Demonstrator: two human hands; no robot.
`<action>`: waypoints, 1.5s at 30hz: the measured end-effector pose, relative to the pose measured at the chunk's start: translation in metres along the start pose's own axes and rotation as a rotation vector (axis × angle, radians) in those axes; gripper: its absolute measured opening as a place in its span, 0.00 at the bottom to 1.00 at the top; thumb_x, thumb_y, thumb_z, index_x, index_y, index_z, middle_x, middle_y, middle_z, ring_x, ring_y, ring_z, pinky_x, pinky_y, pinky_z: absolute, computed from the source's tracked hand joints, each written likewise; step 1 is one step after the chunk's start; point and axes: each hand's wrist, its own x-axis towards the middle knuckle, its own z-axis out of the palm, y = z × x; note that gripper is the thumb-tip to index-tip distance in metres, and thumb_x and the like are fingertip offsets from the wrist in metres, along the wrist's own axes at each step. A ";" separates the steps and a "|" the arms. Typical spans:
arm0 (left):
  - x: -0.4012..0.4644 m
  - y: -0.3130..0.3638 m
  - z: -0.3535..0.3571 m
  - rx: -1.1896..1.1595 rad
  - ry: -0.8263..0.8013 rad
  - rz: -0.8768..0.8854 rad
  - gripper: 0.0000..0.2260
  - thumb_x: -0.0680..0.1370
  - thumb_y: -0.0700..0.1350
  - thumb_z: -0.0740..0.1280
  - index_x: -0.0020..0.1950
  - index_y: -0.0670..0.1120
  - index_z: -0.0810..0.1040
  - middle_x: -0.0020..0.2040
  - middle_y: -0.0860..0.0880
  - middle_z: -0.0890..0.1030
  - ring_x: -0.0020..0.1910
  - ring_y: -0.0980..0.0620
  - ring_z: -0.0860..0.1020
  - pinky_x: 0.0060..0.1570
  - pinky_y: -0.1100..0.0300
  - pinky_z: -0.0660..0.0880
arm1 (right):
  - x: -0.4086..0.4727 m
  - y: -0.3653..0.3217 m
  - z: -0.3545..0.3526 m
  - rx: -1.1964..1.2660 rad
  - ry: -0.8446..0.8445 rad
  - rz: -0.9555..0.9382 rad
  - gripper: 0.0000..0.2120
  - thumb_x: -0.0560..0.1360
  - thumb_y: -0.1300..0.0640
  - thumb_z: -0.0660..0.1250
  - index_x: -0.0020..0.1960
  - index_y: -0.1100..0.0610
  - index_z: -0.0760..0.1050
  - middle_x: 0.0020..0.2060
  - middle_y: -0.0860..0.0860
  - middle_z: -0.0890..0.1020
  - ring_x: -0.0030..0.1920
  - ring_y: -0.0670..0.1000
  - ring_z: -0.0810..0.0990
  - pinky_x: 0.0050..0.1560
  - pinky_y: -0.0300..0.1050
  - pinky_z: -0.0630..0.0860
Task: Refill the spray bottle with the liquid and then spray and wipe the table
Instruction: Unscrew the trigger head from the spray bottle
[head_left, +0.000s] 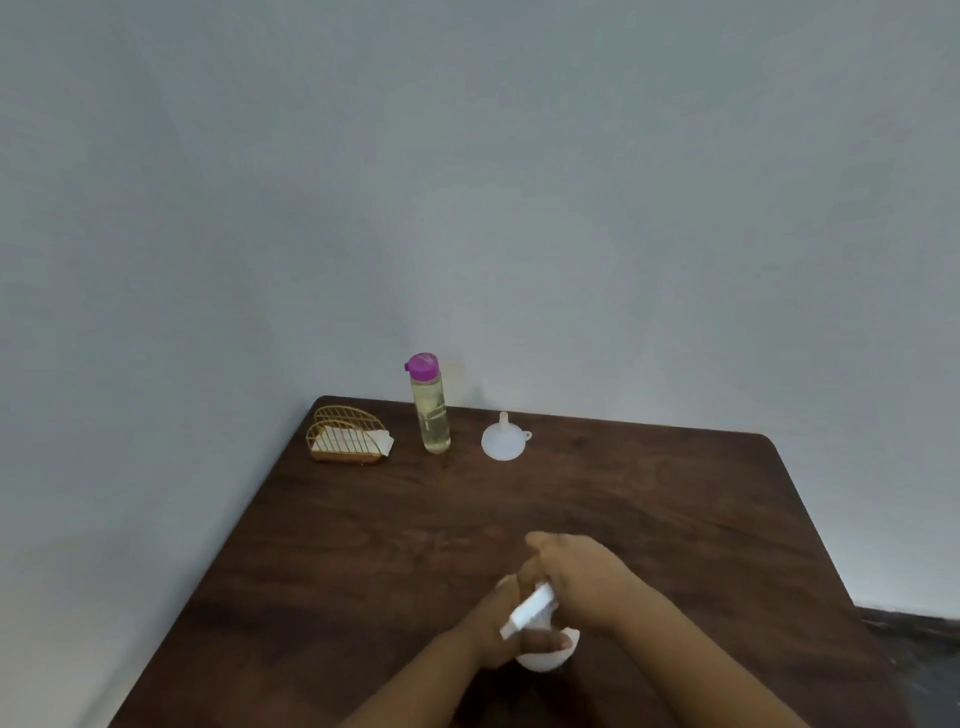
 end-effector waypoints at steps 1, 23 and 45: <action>0.000 -0.006 0.000 -0.009 -0.010 0.002 0.21 0.66 0.66 0.74 0.56 0.75 0.73 0.58 0.72 0.76 0.59 0.71 0.73 0.63 0.64 0.72 | 0.000 -0.004 0.001 0.010 -0.017 0.032 0.06 0.73 0.61 0.66 0.46 0.51 0.73 0.44 0.49 0.72 0.43 0.50 0.74 0.36 0.40 0.66; 0.003 -0.007 -0.007 0.214 -0.104 -0.199 0.30 0.71 0.55 0.76 0.69 0.49 0.70 0.62 0.54 0.73 0.61 0.55 0.72 0.62 0.58 0.70 | -0.016 -0.022 -0.004 -0.064 -0.049 0.104 0.17 0.72 0.64 0.65 0.56 0.48 0.77 0.53 0.46 0.73 0.56 0.50 0.68 0.54 0.47 0.69; 0.004 -0.008 -0.002 0.126 -0.055 -0.241 0.26 0.74 0.50 0.74 0.70 0.52 0.71 0.70 0.50 0.71 0.70 0.50 0.68 0.71 0.50 0.66 | -0.019 -0.026 0.006 0.137 0.220 0.311 0.29 0.67 0.41 0.72 0.62 0.50 0.67 0.53 0.49 0.71 0.52 0.51 0.72 0.49 0.47 0.74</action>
